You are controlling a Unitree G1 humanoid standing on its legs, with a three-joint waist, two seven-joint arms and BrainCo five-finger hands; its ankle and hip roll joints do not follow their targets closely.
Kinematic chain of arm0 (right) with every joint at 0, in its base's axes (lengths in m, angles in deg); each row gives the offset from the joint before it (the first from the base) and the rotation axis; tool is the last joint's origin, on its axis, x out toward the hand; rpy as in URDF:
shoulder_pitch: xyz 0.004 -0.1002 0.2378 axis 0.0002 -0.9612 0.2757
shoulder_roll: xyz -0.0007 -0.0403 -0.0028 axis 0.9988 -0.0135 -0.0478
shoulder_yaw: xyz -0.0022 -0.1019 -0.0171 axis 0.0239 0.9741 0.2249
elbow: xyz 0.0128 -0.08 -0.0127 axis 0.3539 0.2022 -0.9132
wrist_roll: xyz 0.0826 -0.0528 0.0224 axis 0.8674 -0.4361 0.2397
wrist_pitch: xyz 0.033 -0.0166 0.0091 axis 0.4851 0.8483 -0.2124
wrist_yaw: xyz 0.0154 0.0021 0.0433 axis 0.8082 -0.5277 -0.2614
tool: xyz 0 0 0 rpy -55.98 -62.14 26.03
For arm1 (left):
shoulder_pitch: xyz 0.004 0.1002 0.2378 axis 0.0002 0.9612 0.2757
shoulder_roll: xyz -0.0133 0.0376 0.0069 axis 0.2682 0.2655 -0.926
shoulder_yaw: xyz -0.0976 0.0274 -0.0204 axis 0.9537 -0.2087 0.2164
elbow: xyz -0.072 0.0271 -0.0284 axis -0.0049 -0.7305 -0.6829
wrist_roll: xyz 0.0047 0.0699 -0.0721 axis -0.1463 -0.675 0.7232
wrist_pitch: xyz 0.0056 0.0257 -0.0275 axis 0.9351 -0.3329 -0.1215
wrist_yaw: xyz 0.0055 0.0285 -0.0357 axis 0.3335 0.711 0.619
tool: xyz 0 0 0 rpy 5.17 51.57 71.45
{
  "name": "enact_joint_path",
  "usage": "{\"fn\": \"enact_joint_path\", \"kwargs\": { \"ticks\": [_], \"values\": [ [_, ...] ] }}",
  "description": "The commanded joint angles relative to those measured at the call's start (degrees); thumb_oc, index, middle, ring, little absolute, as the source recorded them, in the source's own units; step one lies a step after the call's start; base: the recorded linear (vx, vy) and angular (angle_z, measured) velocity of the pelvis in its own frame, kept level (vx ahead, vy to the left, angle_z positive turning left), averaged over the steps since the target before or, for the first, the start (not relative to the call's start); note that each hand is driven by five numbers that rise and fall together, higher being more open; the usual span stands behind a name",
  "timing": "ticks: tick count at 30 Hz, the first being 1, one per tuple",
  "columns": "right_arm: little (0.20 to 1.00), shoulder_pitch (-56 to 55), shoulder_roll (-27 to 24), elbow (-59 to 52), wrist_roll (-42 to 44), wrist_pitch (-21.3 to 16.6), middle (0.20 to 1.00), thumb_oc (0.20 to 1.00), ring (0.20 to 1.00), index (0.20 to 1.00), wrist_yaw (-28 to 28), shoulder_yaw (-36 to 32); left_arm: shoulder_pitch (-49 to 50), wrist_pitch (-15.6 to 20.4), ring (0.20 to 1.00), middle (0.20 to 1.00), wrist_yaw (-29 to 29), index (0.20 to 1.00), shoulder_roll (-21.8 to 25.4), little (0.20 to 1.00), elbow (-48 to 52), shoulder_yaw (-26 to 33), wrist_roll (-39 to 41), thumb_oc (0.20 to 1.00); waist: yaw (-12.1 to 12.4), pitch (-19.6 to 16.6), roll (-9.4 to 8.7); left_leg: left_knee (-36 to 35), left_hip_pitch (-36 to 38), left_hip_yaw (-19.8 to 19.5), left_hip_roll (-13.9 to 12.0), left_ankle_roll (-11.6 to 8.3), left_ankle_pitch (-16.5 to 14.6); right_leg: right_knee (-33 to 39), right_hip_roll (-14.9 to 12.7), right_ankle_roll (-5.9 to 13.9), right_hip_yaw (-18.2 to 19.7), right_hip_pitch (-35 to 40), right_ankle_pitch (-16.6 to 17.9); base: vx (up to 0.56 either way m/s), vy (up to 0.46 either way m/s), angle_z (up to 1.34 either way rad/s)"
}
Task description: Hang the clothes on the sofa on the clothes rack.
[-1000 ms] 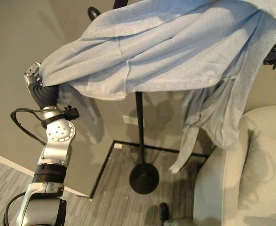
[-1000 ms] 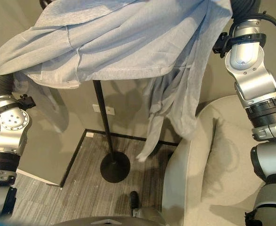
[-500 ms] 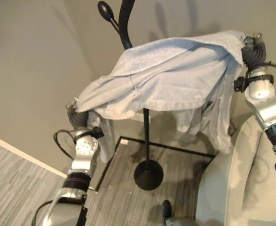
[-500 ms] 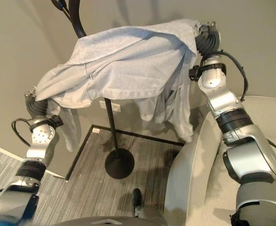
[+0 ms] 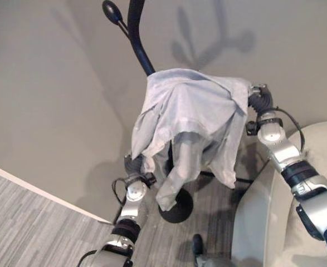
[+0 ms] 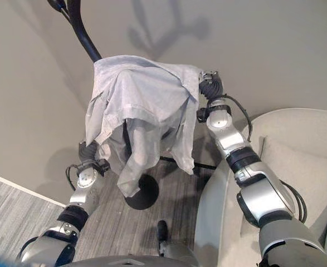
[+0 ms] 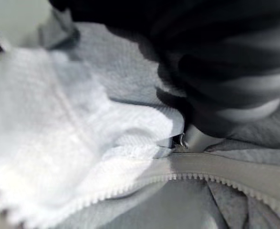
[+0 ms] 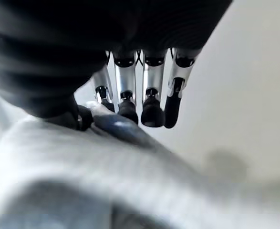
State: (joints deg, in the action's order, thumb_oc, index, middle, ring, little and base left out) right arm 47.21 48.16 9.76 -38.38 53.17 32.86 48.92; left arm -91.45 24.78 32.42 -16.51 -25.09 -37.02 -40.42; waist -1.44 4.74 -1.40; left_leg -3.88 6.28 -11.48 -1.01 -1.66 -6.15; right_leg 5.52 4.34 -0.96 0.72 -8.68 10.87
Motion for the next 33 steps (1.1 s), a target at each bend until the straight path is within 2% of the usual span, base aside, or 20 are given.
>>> {"fn": "enact_joint_path", "kwargs": {
  "ticks": [1,3,5,6,7,8,11,21,24,29,31,33],
  "values": [
    [0.2,0.3,2.2,0.2,3.5,-5.2,0.2,0.2,0.2,0.2,-2.4,0.1,-0.4,3.5,0.2,0.2,-3.7,0.2,1.0,0.2,0.7,-1.0,4.5,0.2,1.2,-1.7,-4.38,-1.1,2.9,2.7,5.8,3.77,0.5,-0.5,-2.1,5.53,4.9,4.6,-2.6,0.0,0.0,0.0],
    [0.2,-3.1,4.8,-2.5,4.0,-4.9,0.2,0.2,0.2,0.2,-4.8,1.8,1.6,2.8,0.2,0.2,-7.1,0.2,-1.3,0.2,2.9,-3.8,8.4,0.2,1.1,-1.5,-4.17,-1.1,3.1,2.7,5.8,3.87,0.5,-0.5,-2.3,5.54,5.0,4.8,-2.6,0.0,0.0,0.0],
    [0.2,-4.0,5.5,-3.0,4.5,-4.5,0.2,0.2,0.2,0.2,-5.5,2.1,2.0,2.6,0.2,0.2,-8.1,0.2,-1.7,0.2,3.6,-4.6,9.7,0.2,1.1,-1.4,-4.09,-1.1,3.1,2.7,5.9,3.92,0.5,-0.5,-2.3,5.55,5.0,4.8,-2.6,-0.01,0.001,-0.02],
    [0.2,-5.3,6.9,-3.7,6.0,-3.6,0.2,0.2,0.2,0.2,-6.7,3.0,3.0,1.6,0.495,0.495,-10.0,0.495,-2.4,0.495,5.0,-5.9,12.7,0.495,1.0,-1.3,-3.82,-1.1,3.0,2.7,6.0,3.98,0.6,-0.5,-2.3,5.62,5.0,4.7,-2.5,-0.02,0.001,-0.05],
    [0.2,-5.3,6.9,-3.7,6.0,-3.6,0.2,0.2,0.2,0.2,-6.7,3.0,3.0,1.6,0.856,0.856,-10.0,0.856,-2.4,0.856,5.1,-5.9,12.7,0.856,1.0,-1.3,-3.82,-1.1,3.0,2.7,6.0,3.98,0.6,-0.5,-2.3,5.62,5.0,4.7,-2.5,-0.04,0.009,-0.05],
    [1.0,-6.3,9.2,-2.8,9.8,-2.5,1.0,1.0,1.0,1.0,-7.7,3.3,4.2,-0.4,1.0,1.0,-11.9,1.0,-2.1,1.0,6.6,-7.1,15.0,1.0,1.0,-1.2,-3.45,-1.1,2.6,2.7,6.1,4.09,0.9,-0.5,-2.4,5.71,5.1,4.4,-2.1,0.0,0.0,0.0],
    [1.0,-6.7,10.1,-2.3,9.7,-1.2,1.0,1.0,1.0,1.0,-7.5,3.1,4.8,-2.4,1.0,1.0,-13.6,1.0,-1.3,1.0,6.2,-7.0,18.5,1.0,1.2,-1.0,-3.04,-1.1,2.3,2.7,6.3,4.21,1.0,-0.5,-2.6,5.84,5.1,4.4,-1.9,-0.04,0.015,-0.02],
    [1.0,-10.4,7.6,-5.8,6.9,-1.2,1.0,1.0,1.0,1.0,-5.1,-1.8,7.2,-2.0,1.0,1.0,-10.9,1.0,-0.7,1.0,6.7,-2.2,16.3,1.0,1.9,-0.8,-2.95,-1.1,2.6,2.5,6.4,4.46,0.7,-0.5,-2.5,5.82,5.3,4.8,-2.1,0.0,0.0,0.0],
    [1.0,-14.7,6.5,-8.8,4.6,-2.1,1.0,1.0,1.0,1.0,-4.4,-6.1,9.4,-2.1,1.0,1.0,-12.4,1.0,1.3,1.0,6.4,1.9,15.1,1.0,2.0,-1.0,-2.87,-1.1,3.0,2.6,6.3,4.54,0.3,-0.5,-2.4,5.86,5.4,5.1,-2.3,0.04,0.002,-0.01],
    [1.0,-19.3,6.8,-11.5,2.8,-2.6,1.0,1.0,1.0,1.0,-3.9,-9.8,11.1,-2.0,1.0,1.0,-13.5,1.0,1.5,1.0,3.9,5.8,16.8,1.0,1.8,-1.2,-2.68,-1.1,3.1,2.6,6.2,4.64,0.1,-0.5,-2.2,5.85,5.6,5.1,-2.5,0.02,0.004,-0.04],
    [1.0,-28.4,7.8,-15.9,0.0,-3.0,1.0,1.0,1.0,1.0,-3.3,-15.8,14.2,-2.3,1.0,1.0,-13.6,1.0,1.2,1.0,0.1,11.9,18.3,1.0,1.4,-1.1,-2.15,-1.1,2.8,2.6,6.3,4.84,0.0,-0.5,-2.1,5.87,5.6,4.7,-2.6,0.03,0.009,-0.05],
    [1.0,-32.0,8.5,-16.5,-0.3,-3.1,1.0,1.0,1.0,1.0,-3.4,-17.4,16.0,-2.9,1.0,1.0,-13.9,1.0,1.0,1.0,-1.8,13.6,18.2,1.0,1.2,-1.1,-2.03,-1.1,2.7,2.6,6.3,4.88,0.0,-0.5,-2.1,5.88,5.6,4.5,-2.6,0.01,0.002,-0.02]
  ]
}}
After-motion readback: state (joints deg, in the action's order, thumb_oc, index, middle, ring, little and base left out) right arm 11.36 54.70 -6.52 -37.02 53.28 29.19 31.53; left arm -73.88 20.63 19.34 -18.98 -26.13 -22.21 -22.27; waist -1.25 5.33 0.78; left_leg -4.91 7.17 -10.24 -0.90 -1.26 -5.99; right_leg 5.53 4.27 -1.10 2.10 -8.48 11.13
